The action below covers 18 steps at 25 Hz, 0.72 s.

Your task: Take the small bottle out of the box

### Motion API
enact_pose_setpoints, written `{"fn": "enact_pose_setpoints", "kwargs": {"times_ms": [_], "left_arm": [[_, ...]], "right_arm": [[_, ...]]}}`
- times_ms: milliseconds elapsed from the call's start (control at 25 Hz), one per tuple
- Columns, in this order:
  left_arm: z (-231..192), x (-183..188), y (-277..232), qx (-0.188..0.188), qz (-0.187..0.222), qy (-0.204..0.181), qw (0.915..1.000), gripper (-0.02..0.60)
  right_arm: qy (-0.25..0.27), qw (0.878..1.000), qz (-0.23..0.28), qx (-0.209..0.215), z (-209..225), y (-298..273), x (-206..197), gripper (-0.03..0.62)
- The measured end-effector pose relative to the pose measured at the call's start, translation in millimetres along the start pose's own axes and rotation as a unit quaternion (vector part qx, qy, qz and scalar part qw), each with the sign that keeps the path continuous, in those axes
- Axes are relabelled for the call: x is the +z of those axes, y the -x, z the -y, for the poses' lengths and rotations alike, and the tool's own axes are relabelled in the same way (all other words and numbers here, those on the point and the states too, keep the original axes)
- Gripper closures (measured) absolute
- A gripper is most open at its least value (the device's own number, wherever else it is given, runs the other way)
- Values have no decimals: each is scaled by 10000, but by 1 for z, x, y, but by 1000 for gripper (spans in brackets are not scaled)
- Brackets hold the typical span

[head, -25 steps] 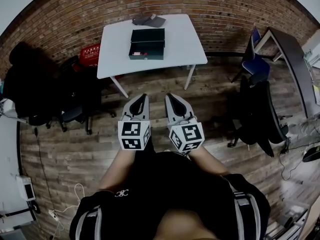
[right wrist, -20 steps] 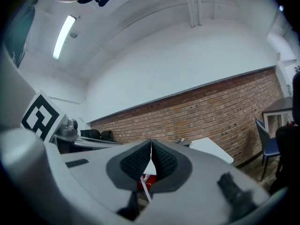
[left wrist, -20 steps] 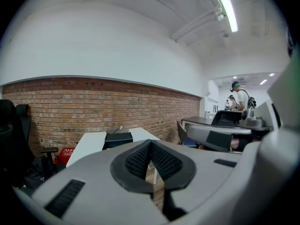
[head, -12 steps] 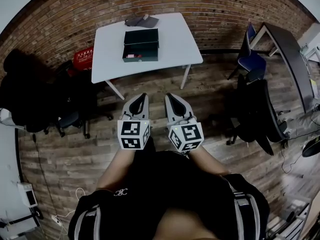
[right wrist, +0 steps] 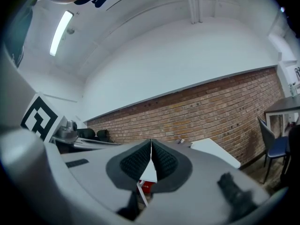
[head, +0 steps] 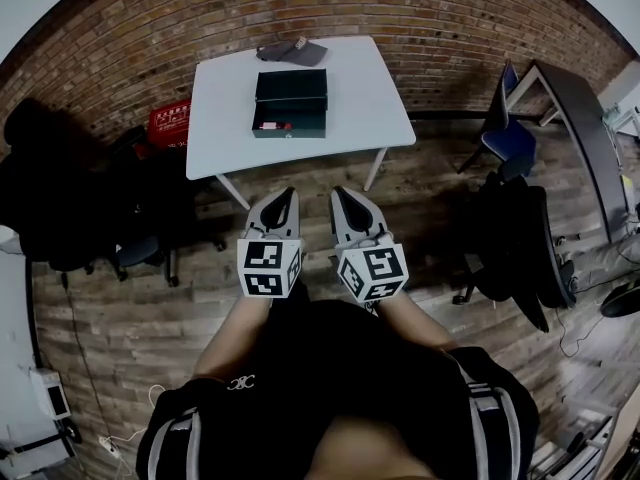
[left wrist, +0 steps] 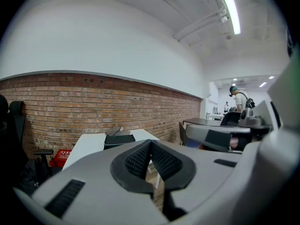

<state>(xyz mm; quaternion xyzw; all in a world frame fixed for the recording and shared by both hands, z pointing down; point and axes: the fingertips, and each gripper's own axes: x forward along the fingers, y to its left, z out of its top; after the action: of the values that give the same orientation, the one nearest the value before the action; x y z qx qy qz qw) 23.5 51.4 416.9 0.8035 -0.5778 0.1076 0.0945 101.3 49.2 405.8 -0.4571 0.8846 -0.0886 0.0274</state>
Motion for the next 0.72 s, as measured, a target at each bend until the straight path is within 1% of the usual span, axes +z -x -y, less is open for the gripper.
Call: {"fn": "enact_pose_setpoints", "kwargs": {"times_ms": [360, 720], "left_arm": [[-63, 32, -54, -153, 117, 17, 9998, 569], [-145, 45, -96, -377, 51, 107, 9992, 569]], "right_arm": [[75, 9999, 27, -148, 8, -84, 17, 563], [111, 9996, -67, -239, -8, -177, 20, 563]]}}
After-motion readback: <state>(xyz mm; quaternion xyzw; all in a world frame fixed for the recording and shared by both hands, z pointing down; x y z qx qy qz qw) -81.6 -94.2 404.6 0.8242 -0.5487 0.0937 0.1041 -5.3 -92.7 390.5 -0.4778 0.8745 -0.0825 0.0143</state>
